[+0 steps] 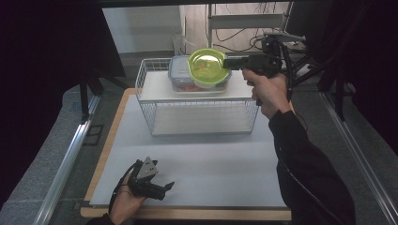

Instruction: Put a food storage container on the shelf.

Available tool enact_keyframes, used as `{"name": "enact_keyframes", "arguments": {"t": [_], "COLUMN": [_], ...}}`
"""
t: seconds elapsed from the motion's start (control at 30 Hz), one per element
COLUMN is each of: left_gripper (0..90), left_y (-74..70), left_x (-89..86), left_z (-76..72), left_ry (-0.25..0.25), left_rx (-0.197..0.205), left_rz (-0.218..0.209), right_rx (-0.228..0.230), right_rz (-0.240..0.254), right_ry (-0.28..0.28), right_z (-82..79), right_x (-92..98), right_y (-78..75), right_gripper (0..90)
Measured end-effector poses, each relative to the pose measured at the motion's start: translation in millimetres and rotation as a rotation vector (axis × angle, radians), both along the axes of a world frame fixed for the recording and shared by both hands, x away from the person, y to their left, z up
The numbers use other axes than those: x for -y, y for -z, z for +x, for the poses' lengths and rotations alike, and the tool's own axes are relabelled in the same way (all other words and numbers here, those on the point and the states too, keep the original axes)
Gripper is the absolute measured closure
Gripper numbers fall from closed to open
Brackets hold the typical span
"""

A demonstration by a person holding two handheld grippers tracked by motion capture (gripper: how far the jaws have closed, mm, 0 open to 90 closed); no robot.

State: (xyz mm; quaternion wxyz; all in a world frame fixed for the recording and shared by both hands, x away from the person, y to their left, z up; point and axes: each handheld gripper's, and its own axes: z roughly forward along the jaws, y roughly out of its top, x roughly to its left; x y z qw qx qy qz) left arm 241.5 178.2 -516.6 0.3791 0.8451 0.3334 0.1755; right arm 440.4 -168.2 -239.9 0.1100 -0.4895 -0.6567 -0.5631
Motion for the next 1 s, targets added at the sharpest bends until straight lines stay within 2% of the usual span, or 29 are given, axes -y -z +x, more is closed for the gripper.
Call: {"name": "enact_keyframes", "arguments": {"t": [0.03,0.13,0.17,0.23,0.4,0.47,0.67,0.87,1.0], "left_gripper": [3.5,3.5,3.5,3.5,3.5,3.6,3.6,3.6,3.6], "left_y": [0.0,0.0,0.0,0.3,0.6,0.9,0.8,1.1,1.3], "left_x": [0.0,0.2,0.2,0.4,0.5,0.6,0.5,1.1,1.4], "left_z": [0.0,-0.2,-0.2,-0.1,-0.2,-0.1,-0.4,-0.7,-0.6], "left_ry": [0.0,0.002,0.002,0.004,0.006,0.009,0.015,0.018,0.021], "left_rx": [0.0,0.0,0.0,-0.003,-0.003,-0.004,-0.006,-0.002,-0.002], "left_rz": [0.0,-0.002,-0.002,-0.004,-0.004,-0.005,-0.006,-0.001,0.001], "right_rx": [0.0,-0.009,-0.009,-0.023,-0.03,-0.044,-0.069,-0.105,-0.126], "right_rz": [0.0,-0.002,-0.002,-0.003,0.0,-0.017,-0.031,-0.061,-0.041], "right_ry": [0.0,0.032,0.032,0.057,0.087,0.12,0.156,0.192,0.196], "right_z": [0.0,14.0,14.0,26.0,40.1,50.6,64.4,74.3,78.2], "right_x": [0.0,-5.4,-5.4,-10.3,-16.7,-24.1,-36.3,-39.6,-39.9], "right_y": [0.0,-2.2,-2.2,-1.1,-1.3,-3.2,-0.1,3.9,4.4], "right_gripper": [81.3,81.3,81.3,81.3,81.2,81.2,81.2,81.0,80.8]}}
